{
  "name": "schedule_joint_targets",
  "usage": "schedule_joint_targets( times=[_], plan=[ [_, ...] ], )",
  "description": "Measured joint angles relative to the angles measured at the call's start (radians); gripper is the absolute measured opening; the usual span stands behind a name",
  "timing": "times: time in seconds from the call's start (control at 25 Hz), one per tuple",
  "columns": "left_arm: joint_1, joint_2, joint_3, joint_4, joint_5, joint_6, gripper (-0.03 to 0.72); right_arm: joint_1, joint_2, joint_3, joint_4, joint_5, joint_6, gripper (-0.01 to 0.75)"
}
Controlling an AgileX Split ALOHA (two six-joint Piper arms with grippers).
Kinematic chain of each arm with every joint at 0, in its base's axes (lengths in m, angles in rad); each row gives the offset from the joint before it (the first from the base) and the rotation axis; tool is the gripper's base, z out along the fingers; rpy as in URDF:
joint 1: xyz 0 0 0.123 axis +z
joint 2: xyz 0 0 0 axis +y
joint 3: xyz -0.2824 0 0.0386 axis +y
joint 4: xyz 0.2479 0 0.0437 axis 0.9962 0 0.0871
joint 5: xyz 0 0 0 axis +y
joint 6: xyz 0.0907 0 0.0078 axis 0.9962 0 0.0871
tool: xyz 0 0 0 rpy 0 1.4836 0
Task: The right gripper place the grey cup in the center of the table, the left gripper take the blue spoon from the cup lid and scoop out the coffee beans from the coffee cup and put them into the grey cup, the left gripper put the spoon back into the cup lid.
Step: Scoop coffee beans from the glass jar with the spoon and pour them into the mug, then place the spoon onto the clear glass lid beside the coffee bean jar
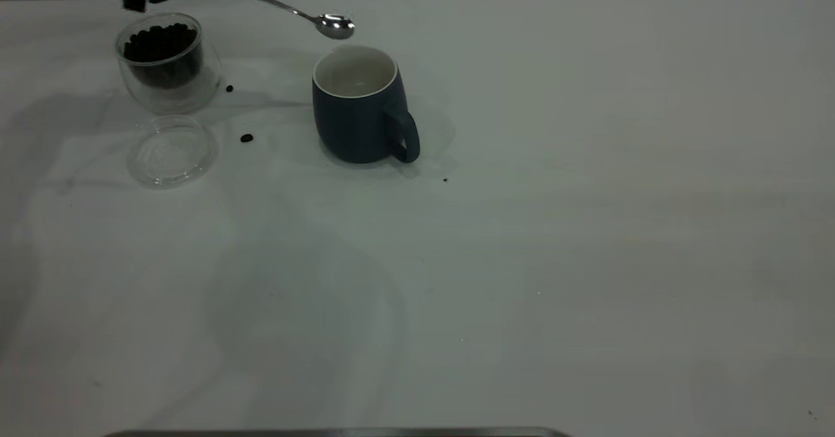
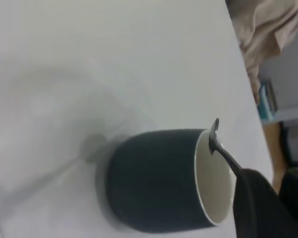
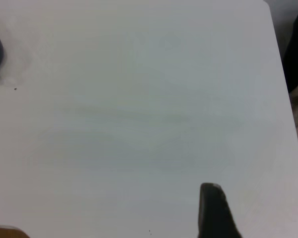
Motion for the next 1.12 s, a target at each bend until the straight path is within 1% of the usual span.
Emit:
schedule_joint_targets(
  times=[0.16, 0.36, 0.52, 0.64, 0.76, 0.92, 1.12],
  plan=[
    [0.061, -0.049, 0.000, 0.058, 0.000, -0.090, 0.129, 0.000, 0.000, 0.000, 0.000, 0.000, 0.000, 0.402],
    [0.173, -0.148, 0.000, 0.158, 0.000, -0.222, 0.129, 0.000, 0.000, 0.000, 0.000, 0.000, 0.000, 0.402],
    [0.241, -0.243, 0.000, 0.189, 0.000, -0.267, 0.129, 0.000, 0.000, 0.000, 0.000, 0.000, 0.000, 0.402],
    [0.252, -0.321, 0.011, 0.255, 0.000, -0.324, 0.129, 0.000, 0.000, 0.000, 0.000, 0.000, 0.000, 0.402],
    [0.237, -0.397, 0.088, 0.330, 0.000, -0.339, 0.129, 0.000, 0.000, 0.000, 0.000, 0.000, 0.000, 0.402],
    [0.235, -0.437, 0.234, 0.365, 0.000, -0.259, 0.129, 0.000, 0.000, 0.000, 0.000, 0.000, 0.000, 0.402],
    [0.275, -0.390, 0.386, 0.372, 0.000, -0.163, 0.129, 0.000, 0.000, 0.000, 0.000, 0.000, 0.000, 0.402]
  ],
)
